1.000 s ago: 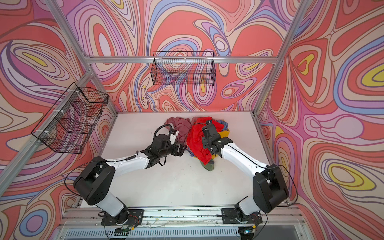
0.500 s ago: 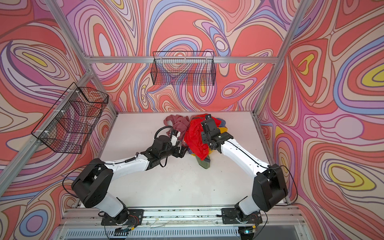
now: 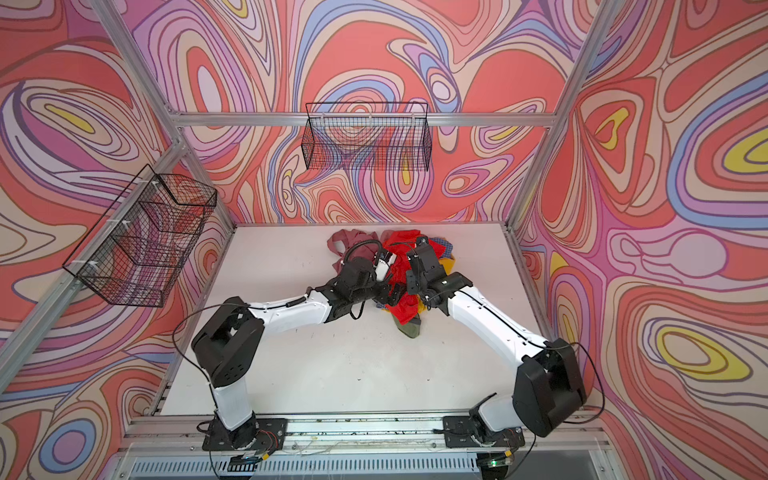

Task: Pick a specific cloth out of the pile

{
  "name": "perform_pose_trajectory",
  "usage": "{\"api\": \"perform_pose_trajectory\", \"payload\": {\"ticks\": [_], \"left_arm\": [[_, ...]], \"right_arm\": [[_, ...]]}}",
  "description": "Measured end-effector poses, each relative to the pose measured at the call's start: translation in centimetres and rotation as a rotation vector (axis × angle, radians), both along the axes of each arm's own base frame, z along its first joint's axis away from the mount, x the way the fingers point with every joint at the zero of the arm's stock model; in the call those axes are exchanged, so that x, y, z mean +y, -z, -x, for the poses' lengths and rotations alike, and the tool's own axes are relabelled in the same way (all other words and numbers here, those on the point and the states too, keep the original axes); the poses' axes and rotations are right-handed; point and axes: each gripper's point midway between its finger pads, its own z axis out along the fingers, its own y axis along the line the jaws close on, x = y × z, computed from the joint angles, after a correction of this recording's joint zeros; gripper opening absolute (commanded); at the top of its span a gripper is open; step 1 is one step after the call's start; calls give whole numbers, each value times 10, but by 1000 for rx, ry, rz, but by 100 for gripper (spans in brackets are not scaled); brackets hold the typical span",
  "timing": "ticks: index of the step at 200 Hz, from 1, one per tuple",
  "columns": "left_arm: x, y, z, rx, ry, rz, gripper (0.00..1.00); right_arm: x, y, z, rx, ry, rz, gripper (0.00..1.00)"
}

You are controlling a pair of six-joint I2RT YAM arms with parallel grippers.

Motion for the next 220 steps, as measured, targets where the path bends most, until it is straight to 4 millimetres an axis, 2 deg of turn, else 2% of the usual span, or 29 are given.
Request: {"api": "perform_pose_trajectory", "payload": {"ticks": [22, 33, 78, 96, 120, 192, 220], "left_arm": [[-14, 18, -15, 52, 1, -52, 90], [-20, 26, -22, 80, -5, -83, 86], [-25, 37, -38, 132, -44, -174, 69], [-19, 45, -38, 147, -65, -206, 68], [-17, 53, -40, 165, -84, -238, 68], [-16, 59, -38, 177, -94, -256, 70], [-16, 62, -37, 183, -90, -259, 71]], "right_arm": [[0, -6, 5, -10, 0, -28, 0], [-1, -10, 7, -15, 1, -39, 0], [-20, -27, 17, -20, 27, -74, 0], [-28, -37, 23, -23, 34, -85, 0], [-33, -61, 29, -58, 37, -108, 0], [-43, -118, 36, -150, 30, -99, 0], [-48, -149, 35, -221, 30, -84, 0]]}}
